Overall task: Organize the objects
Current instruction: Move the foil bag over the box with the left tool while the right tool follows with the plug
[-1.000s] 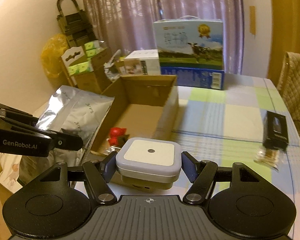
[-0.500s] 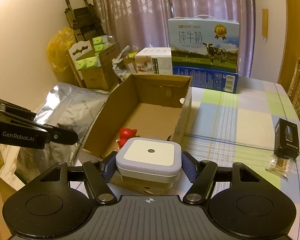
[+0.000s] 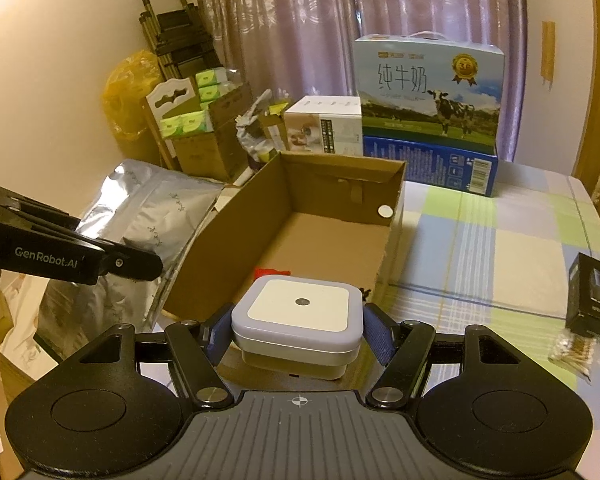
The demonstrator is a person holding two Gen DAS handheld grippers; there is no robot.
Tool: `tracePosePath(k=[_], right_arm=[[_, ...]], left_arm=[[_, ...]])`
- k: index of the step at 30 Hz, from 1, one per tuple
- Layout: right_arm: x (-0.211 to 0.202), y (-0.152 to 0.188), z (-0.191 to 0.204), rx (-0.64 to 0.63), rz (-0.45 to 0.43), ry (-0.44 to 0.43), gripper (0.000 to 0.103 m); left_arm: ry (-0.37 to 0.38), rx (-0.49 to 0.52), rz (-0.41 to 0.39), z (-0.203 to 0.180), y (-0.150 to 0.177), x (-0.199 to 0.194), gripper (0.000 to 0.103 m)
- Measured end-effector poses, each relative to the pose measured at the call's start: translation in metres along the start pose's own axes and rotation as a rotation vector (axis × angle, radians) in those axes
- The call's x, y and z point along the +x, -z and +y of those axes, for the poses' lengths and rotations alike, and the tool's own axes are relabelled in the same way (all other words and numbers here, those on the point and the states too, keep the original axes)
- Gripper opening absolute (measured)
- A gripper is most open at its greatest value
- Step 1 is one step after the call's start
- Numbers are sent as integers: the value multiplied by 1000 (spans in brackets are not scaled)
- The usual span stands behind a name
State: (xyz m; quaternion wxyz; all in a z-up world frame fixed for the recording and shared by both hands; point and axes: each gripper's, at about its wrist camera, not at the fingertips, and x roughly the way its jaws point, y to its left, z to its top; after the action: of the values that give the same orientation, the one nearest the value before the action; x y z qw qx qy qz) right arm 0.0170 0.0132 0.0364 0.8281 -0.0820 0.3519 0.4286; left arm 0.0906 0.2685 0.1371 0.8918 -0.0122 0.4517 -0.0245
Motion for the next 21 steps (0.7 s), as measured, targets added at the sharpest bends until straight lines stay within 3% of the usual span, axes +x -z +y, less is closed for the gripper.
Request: tracePosePath(k=[21], right_arm=[[38, -25, -9, -16, 20, -10, 65]], left_arm=[[-7, 39, 31, 20, -48, 30, 26]])
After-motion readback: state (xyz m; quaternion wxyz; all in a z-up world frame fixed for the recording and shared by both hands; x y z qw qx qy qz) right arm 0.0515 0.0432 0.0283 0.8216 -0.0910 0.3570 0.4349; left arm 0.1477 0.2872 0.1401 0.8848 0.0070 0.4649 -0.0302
